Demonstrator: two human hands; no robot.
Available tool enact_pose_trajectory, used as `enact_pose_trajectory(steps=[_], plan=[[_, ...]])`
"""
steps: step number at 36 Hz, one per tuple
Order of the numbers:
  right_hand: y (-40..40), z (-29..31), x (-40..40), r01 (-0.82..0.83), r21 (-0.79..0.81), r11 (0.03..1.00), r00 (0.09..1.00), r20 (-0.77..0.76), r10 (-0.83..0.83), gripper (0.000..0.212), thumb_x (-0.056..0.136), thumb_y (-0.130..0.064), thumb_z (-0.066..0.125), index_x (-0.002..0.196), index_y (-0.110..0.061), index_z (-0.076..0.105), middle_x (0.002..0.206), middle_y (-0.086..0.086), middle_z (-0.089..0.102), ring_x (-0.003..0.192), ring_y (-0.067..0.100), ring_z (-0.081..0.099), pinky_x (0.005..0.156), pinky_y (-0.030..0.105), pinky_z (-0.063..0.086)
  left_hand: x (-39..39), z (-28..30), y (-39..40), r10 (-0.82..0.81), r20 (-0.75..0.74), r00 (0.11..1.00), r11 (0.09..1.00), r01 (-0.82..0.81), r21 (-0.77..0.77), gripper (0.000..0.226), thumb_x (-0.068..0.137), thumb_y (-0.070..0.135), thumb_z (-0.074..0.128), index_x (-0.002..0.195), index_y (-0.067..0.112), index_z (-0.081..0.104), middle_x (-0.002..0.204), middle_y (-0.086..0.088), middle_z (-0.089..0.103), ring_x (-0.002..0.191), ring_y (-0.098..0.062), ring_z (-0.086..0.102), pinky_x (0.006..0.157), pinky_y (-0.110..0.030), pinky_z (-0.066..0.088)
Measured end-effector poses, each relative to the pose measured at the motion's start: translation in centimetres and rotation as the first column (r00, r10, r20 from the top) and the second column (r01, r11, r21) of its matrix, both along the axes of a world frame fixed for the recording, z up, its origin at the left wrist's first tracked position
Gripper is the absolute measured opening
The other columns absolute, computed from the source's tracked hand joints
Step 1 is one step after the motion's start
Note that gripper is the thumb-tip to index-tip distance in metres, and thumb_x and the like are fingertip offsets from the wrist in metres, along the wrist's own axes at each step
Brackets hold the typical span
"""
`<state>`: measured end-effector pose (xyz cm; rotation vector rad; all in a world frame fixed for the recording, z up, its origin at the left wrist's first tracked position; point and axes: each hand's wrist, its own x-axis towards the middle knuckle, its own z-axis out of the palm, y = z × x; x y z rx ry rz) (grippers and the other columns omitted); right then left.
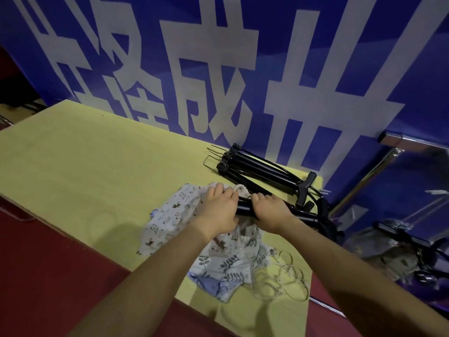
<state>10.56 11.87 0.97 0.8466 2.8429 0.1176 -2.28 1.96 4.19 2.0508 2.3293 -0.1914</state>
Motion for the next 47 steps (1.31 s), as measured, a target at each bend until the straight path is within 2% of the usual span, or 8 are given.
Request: enact_pose_trajectory(steps=[12, 15, 19, 24, 31, 36, 42, 47], plan=[[1.2, -0.3, 1.8, -0.082, -0.008, 0.997, 0.982, -0.17, 0.08, 0.047, 0.079, -0.027, 0.062, 0.121, -0.011, 0.048, 0.112, 0.006, 0.055, 0.104, 0.028, 0.054, 0.085, 0.035, 0.033, 2.7, -2.4, 2.4, 0.027, -0.022, 0.999, 0.998, -0.026, 0.049, 0.04, 0.089, 0.023, 0.051, 0.125, 0.008, 0.043, 0.124, -0.009, 0.045, 0.116, -0.029, 0.037, 0.092, -0.038, 0.03], [1.0, -0.6, 2.6, -0.044, 0.028, 0.999, 0.933, -0.355, 0.052, 0.057, 0.074, -0.034, 0.068, 0.121, -0.008, 0.051, 0.111, 0.008, 0.055, 0.099, 0.029, 0.051, 0.083, 0.034, 0.033, 2.4, -2.7, 2.6, 0.095, 0.015, 0.995, 0.993, -0.096, 0.066, 0.039, 0.088, 0.027, 0.053, 0.121, 0.009, 0.045, 0.122, -0.008, 0.048, 0.113, -0.027, 0.04, 0.089, -0.038, 0.031], [0.0, -1.5, 3.6, 0.026, 0.149, 0.988, 0.812, -0.58, 0.066, 0.031, 0.084, -0.035, 0.049, 0.104, -0.013, 0.052, 0.095, 0.005, 0.054, 0.083, 0.021, 0.041, 0.071, 0.03, 0.026, 1.6, -3.1, 2.5, 0.165, 0.064, 0.984, 0.979, -0.171, 0.11, 0.047, 0.089, 0.043, 0.054, 0.12, 0.01, 0.044, 0.12, -0.006, 0.048, 0.111, -0.024, 0.04, 0.089, -0.036, 0.032], [-0.9, -3.0, 4.6, 0.101, 0.008, 0.995, 0.857, -0.508, -0.083, 0.031, 0.09, -0.037, 0.039, 0.097, -0.012, 0.055, 0.09, 0.005, 0.055, 0.08, 0.027, 0.054, 0.071, 0.032, 0.033, 1.5, -2.6, 2.6, 0.199, 0.117, 0.973, 0.958, -0.218, 0.188, 0.047, 0.089, 0.045, 0.053, 0.119, 0.011, 0.044, 0.118, -0.006, 0.047, 0.111, -0.023, 0.039, 0.087, -0.034, 0.031], [-1.4, -3.2, 3.5, 0.273, -0.306, 0.912, 0.928, -0.166, -0.334, 0.061, 0.089, -0.05, 0.052, 0.137, -0.015, 0.038, 0.13, 0.012, 0.042, 0.118, 0.03, 0.041, 0.096, 0.04, 0.035, 1.4, -1.3, 1.9, 0.199, 0.231, 0.952, 0.935, -0.255, 0.248, 0.042, 0.088, 0.044, 0.056, 0.113, 0.012, 0.046, 0.115, -0.004, 0.047, 0.11, -0.023, 0.039, 0.087, -0.034, 0.031], [-2.0, -3.9, 2.7, 0.327, -0.443, 0.835, 0.882, -0.174, -0.438, 0.027, 0.096, -0.036, 0.048, 0.11, -0.016, 0.06, 0.117, 0.011, 0.05, 0.11, 0.033, 0.048, 0.089, 0.038, 0.035, 0.4, -1.4, 0.6, 0.189, 0.313, 0.931, 0.931, -0.272, 0.244, 0.042, 0.088, 0.044, 0.057, 0.113, 0.012, 0.046, 0.114, -0.004, 0.046, 0.109, -0.021, 0.037, 0.087, -0.033, 0.03], [-2.9, -3.1, 2.5, 0.204, -0.78, 0.591, 0.613, -0.368, -0.699, 0.016, 0.099, -0.021, 0.045, 0.091, -0.009, 0.049, 0.07, 0.001, 0.05, 0.069, 0.022, 0.05, 0.059, 0.032, 0.038, -0.5, -2.0, -0.7, 0.187, 0.373, 0.909, 0.933, -0.283, 0.222, 0.043, 0.088, 0.046, 0.057, 0.113, 0.013, 0.046, 0.112, -0.003, 0.046, 0.106, -0.019, 0.036, 0.084, -0.031, 0.029], [-2.9, -1.5, 1.3, 0.041, -0.881, 0.471, 0.309, -0.437, -0.845, 0.024, 0.1, -0.01, 0.041, 0.124, -0.01, 0.045, 0.103, 0.003, 0.057, 0.094, 0.021, 0.057, 0.078, 0.03, 0.049, 0.0, -2.4, -1.0, 0.174, 0.423, 0.889, 0.946, -0.27, 0.179, 0.039, 0.087, 0.042, 0.059, 0.11, 0.014, 0.046, 0.113, -0.003, 0.046, 0.106, -0.019, 0.036, 0.084, -0.031, 0.028]])
